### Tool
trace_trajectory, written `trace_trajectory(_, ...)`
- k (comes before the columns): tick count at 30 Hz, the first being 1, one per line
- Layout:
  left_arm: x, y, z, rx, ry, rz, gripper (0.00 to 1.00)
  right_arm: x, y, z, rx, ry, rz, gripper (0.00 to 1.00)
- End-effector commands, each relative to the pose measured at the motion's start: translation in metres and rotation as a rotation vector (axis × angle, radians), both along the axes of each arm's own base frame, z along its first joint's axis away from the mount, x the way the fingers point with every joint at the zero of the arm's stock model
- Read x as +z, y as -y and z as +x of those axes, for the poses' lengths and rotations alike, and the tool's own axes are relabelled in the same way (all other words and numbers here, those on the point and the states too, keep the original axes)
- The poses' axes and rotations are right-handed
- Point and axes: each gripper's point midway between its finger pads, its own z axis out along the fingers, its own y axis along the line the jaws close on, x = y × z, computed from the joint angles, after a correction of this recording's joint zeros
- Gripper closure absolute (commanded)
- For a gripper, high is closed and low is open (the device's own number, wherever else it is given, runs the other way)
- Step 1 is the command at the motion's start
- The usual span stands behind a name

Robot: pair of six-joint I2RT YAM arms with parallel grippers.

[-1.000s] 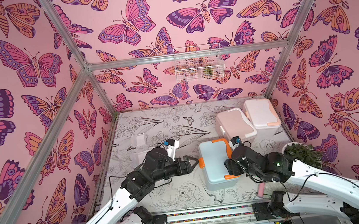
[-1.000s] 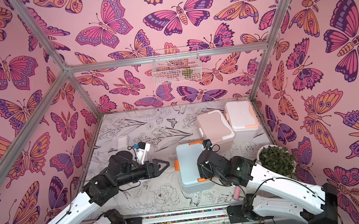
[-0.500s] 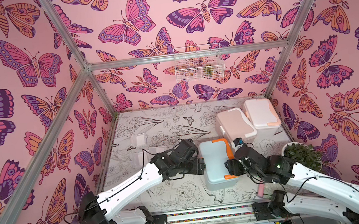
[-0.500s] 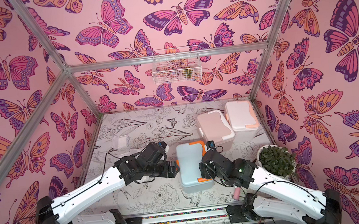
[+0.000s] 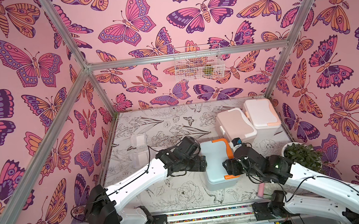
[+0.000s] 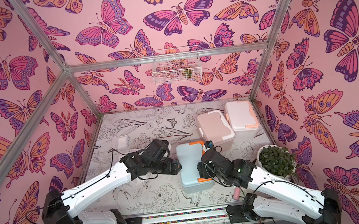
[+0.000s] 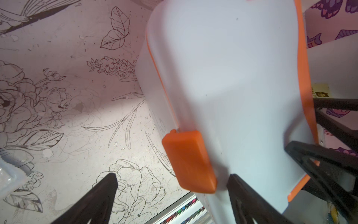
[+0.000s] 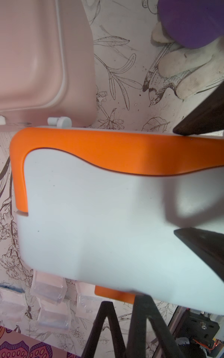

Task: Open first aid kits and take out gauze
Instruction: Open the fastener of the first aid kit, then move the first aid kit to the center of the board.

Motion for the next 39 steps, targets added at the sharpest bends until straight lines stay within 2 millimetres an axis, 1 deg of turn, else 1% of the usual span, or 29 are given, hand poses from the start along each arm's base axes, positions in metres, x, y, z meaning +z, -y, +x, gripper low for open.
trace_trajectory(1,-0.019,-0.012,0.001,0.012,-0.041,0.052,0.1,-0.029,0.018,-0.016,0.02,-0.083,-0.106,0.26)
trace_trajectory(8,-0.025,-0.037,-0.007,0.066,-0.043,0.054,0.12,-0.029,0.02,-0.016,0.018,-0.086,-0.11,0.26)
trace_trajectory(9,-0.029,-0.041,-0.008,0.076,-0.053,0.062,0.12,-0.03,0.019,-0.016,0.02,-0.087,-0.111,0.26)
trace_trajectory(11,-0.027,-0.05,-0.01,0.095,-0.046,0.046,0.13,-0.03,0.017,-0.016,0.02,-0.088,-0.105,0.26)
trace_trajectory(13,-0.031,-0.06,-0.013,0.116,-0.056,0.051,0.13,-0.031,0.015,-0.015,0.024,-0.093,-0.104,0.26)
trace_trajectory(16,-0.032,-0.072,-0.014,0.148,-0.055,0.046,0.13,-0.034,0.011,-0.016,0.028,-0.106,-0.095,0.26)
trace_trajectory(18,-0.03,-0.075,-0.015,0.152,-0.054,0.032,0.13,-0.037,0.007,-0.016,0.033,-0.118,-0.084,0.26)
trace_trajectory(20,-0.022,-0.071,-0.017,0.136,-0.05,-0.008,0.13,-0.045,0.003,-0.017,0.034,-0.142,-0.08,0.26)
trace_trajectory(22,-0.008,-0.062,-0.02,0.107,-0.04,-0.081,0.13,-0.055,-0.004,-0.018,0.037,-0.178,-0.071,0.26)
trace_trajectory(24,0.006,-0.057,-0.022,0.096,-0.024,-0.132,0.13,-0.061,-0.009,-0.019,0.038,-0.206,-0.067,0.26)
trace_trajectory(27,0.025,-0.045,-0.026,0.062,-0.016,-0.231,0.13,-0.067,-0.021,-0.014,0.024,-0.22,-0.032,0.28)
trace_trajectory(28,0.029,-0.043,-0.027,0.056,-0.013,-0.255,0.12,-0.068,-0.027,-0.01,0.015,-0.22,-0.01,0.28)
trace_trajectory(30,0.03,-0.043,-0.026,0.061,-0.011,-0.267,0.12,-0.069,-0.043,-0.007,0.024,-0.23,0.047,0.29)
trace_trajectory(33,0.021,-0.049,-0.022,0.096,-0.031,-0.261,0.12,-0.068,-0.062,-0.001,0.028,-0.24,0.115,0.3)
trace_trajectory(35,0.019,-0.052,-0.02,0.117,-0.041,-0.27,0.12,-0.064,-0.061,0.003,0.014,-0.222,0.113,0.3)
trace_trajectory(39,0.025,-0.054,-0.016,0.146,-0.056,-0.322,0.11,-0.045,-0.044,0.007,-0.008,-0.143,0.088,0.26)
